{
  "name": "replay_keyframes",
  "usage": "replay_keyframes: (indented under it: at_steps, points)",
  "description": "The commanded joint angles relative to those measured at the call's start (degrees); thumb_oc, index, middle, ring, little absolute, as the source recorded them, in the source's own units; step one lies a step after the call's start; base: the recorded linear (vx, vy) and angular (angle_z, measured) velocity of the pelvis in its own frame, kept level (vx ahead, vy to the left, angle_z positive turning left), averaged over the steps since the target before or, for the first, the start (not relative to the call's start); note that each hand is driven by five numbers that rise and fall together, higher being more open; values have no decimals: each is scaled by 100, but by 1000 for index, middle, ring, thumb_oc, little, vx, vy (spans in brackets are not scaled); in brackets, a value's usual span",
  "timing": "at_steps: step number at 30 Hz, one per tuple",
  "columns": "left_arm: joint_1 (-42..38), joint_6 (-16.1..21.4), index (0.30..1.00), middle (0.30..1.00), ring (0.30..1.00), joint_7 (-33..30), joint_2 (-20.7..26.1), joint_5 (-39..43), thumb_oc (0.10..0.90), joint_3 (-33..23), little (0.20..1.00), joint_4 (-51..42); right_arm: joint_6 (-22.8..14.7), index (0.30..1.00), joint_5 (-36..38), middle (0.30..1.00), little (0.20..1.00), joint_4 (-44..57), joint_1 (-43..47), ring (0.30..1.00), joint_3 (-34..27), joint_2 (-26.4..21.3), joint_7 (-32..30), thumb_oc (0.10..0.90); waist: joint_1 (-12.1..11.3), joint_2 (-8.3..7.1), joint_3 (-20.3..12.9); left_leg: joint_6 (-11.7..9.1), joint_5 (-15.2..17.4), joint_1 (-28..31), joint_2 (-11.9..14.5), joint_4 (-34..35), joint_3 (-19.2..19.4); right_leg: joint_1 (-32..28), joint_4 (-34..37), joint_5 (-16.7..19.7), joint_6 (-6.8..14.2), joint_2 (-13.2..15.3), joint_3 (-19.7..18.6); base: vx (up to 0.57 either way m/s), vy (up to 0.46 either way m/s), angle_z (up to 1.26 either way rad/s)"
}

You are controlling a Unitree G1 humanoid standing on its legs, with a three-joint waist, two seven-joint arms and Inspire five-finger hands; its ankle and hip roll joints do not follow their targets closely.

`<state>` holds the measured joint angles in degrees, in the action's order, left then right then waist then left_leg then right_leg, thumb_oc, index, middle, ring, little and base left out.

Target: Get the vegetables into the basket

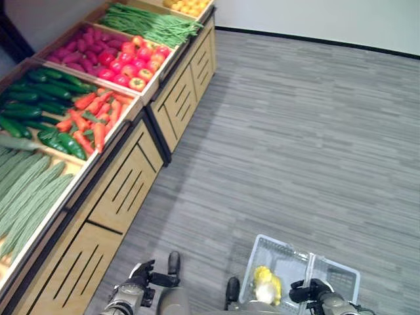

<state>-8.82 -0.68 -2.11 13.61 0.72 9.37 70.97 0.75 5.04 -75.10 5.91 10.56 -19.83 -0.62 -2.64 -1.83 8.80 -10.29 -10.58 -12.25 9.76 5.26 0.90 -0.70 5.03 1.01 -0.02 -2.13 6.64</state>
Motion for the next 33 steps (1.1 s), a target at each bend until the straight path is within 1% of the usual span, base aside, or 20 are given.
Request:
replay_keyframes:
  at_steps: [1, 2, 3, 5, 6, 7, 8, 10, 14, 17, 18, 19, 20, 21, 24, 25, 27, 29, 31, 33]
  points:
    - [307, -143, 1000, 1000, 1000, -57, 312, -314, 900, 212, 1000, 415, 46, 300, -133, 300, 300, 120, -440, 300, 56, -151, 9, 400, -61, -216, -89, 458, 394, -229, -380, -830, 136, -215, -507, -432, 882, 1169, -345, 76, 132, -93]
    - [306, -142, 1000, 1000, 1000, -57, 316, -314, 900, 212, 1000, 416, 46, 300, -134, 300, 300, 119, -439, 300, 56, -147, 8, 400, -69, -225, -91, 463, 409, -237, -384, -849, 148, -208, -512, -436, 887, 1177, -356, 74, 223, -72]
    - [281, -126, 1000, 1000, 1000, -55, 367, -341, 900, 221, 1000, 403, 48, 300, -171, 300, 300, 199, -315, 300, 123, -88, -2, 400, -82, -305, -76, 577, 599, -216, -470, -1004, 328, -54, -649, -353, 1011, 1339, -477, 63, 229, -55]
    - [247, -127, 1000, 1000, 1000, -94, 424, -319, 900, 212, 1000, 368, 64, 300, -174, 300, 300, 245, -230, 300, 166, -24, -1, 400, -101, -346, -52, 650, 714, -190, -500, -1082, 503, 126, -771, -228, 1078, 1433, -556, 62, 242, -58]
    - [228, -125, 1000, 1000, 1000, -110, 453, -278, 900, 188, 1000, 352, 66, 300, -166, 300, 300, 274, -169, 300, 196, 13, -12, 400, -111, -370, -25, 688, 774, -164, -536, -1105, 573, 232, -821, -138, 1103, 1464, -573, 18, 211, -75]
    - [195, -111, 1000, 1000, 1000, -152, 505, -214, 900, 143, 1000, 307, 71, 300, -154, 300, 300, 325, -75, 300, 252, 63, -16, 400, -134, -395, 10, 729, 852, -119, -555, -1093, 671, 347, -831, 38, 1145, 1528, -448, 2, 142, -69]
    - [194, -111, 1000, 1000, 1000, -152, 507, -214, 900, 142, 1000, 307, 72, 300, -154, 300, 300, 325, -73, 300, 253, 64, -17, 400, -142, -398, 14, 731, 854, -113, -555, -1090, 680, 346, -828, 40, 1147, 1530, -457, -1, 126, -36]
    - [180, -113, 1000, 1000, 1000, -150, 543, -206, 900, 135, 1000, 275, 79, 300, -164, 300, 300, 392, -5, 300, 302, 126, -31, 400, -172, -431, 23, 771, 896, -38, -598, -1009, 764, 422, -787, 277, 1199, 1611, -261, 13, 83, -55]
    - [194, -134, 1000, 1000, 1000, -128, 589, -298, 900, 120, 1000, 366, 78, 300, -84, 300, 300, 380, 26, 300, 257, 174, -52, 400, -161, -501, -15, 898, 932, 268, -801, -618, 799, 468, -697, 671, 1325, 1682, -247, 67, 147, -36]
    - [198, -138, 1000, 1000, 1000, -106, 604, -342, 900, 122, 1000, 396, 90, 300, -78, 300, 300, 344, -4, 300, 215, 151, -53, 400, -133, -533, -38, 944, 991, 343, -885, -576, 811, 486, -742, 778, 1365, 1733, -250, 68, 129, -16]
    - [194, -140, 1000, 1000, 1000, -77, 591, -338, 900, 142, 1000, 376, 103, 300, 52, 300, 300, 272, 9, 300, 69, 86, -90, 400, -87, -495, -6, 1069, 1097, 501, -1023, -541, 791, 647, -1314, 951, 1388, 1733, -392, 102, 229, -9]
    - [202, -139, 1000, 1000, 1000, -81, 597, -328, 900, 147, 1000, 359, 99, 300, 76, 300, 300, 273, 11, 300, 63, 73, -92, 400, -92, -451, 57, 1115, 1157, 609, -1032, -535, 783, 823, -1617, 997, 1355, 1701, -378, 148, 243, -19]
    - [195, -138, 1000, 1000, 1000, -70, 599, -336, 900, 148, 1000, 352, 100, 300, 97, 300, 300, 267, 17, 300, 51, 67, -98, 400, -81, -436, 91, 1116, 1206, 697, -1050, -512, 772, 925, -1585, 1041, 1340, 1712, -309, 256, 108, -13]
    - [152, -144, 1000, 1000, 1000, -79, 635, -345, 900, 157, 1000, 357, 81, 300, 204, 300, 300, 304, 30, 300, 7, 58, -119, 400, 67, -392, 209, 1107, 1248, 852, -1071, -493, 621, 1356, -1318, 1066, 1249, 1536, -432, 283, 39, -5]
    - [106, -137, 1000, 1000, 1000, -105, 623, -356, 900, 185, 1000, 380, 43, 300, 329, 300, 300, 291, 12, 300, -14, 70, -127, 400, 234, -327, 321, 1063, 1366, 1071, -1033, -495, 456, 1645, -916, 1048, 1255, 1455, -447, 278, 4, 51]
    - [112, -131, 1000, 1000, 1000, -91, 618, -378, 900, 184, 1000, 402, 50, 300, 334, 300, 300, 288, -5, 300, -22, 81, -104, 400, 321, -331, 345, 1063, 1441, 1203, -1081, -524, 334, 1822, -778, 1127, 1276, 1393, -512, 387, -6, 67]
    - [123, -130, 1000, 1000, 1000, -97, 585, -420, 900, 161, 1000, 434, 34, 300, 313, 300, 300, 304, -47, 300, -20, 62, -106, 400, 397, -331, 350, 1067, 1586, 1404, -1139, -567, 181, 1821, -590, 1184, 1286, 1273, -466, 317, -20, 47]
    - [131, -127, 1000, 1000, 1000, -94, 566, -408, 900, 150, 1000, 444, 29, 300, 306, 300, 300, 307, -47, 300, -13, 62, -103, 400, 423, -326, 343, 1070, 1613, 1460, -1155, -567, 126, 1881, -581, 1201, 1281, 1212, -487, 146, -19, 50]
    - [167, -133, 1000, 1000, 1000, -92, 521, -402, 900, 132, 1000, 466, 23, 300, 278, 300, 300, 309, -72, 300, 19, 32, -86, 400, 451, -331, 307, 1067, 1709, 1651, -1217, -527, -43, 1942, -554, 1258, 1235, 1079, -437, 253, -62, 35]
    - [204, -142, 1000, 1000, 1000, -79, 483, -410, 900, 136, 1000, 493, 24, 300, 259, 300, 300, 328, -123, 300, 48, 30, -74, 400, 449, -320, 255, 1017, 1762, 1762, -1192, -521, -141, 1902, -634, 1196, 1194, 1083, -316, 223, -103, 33]
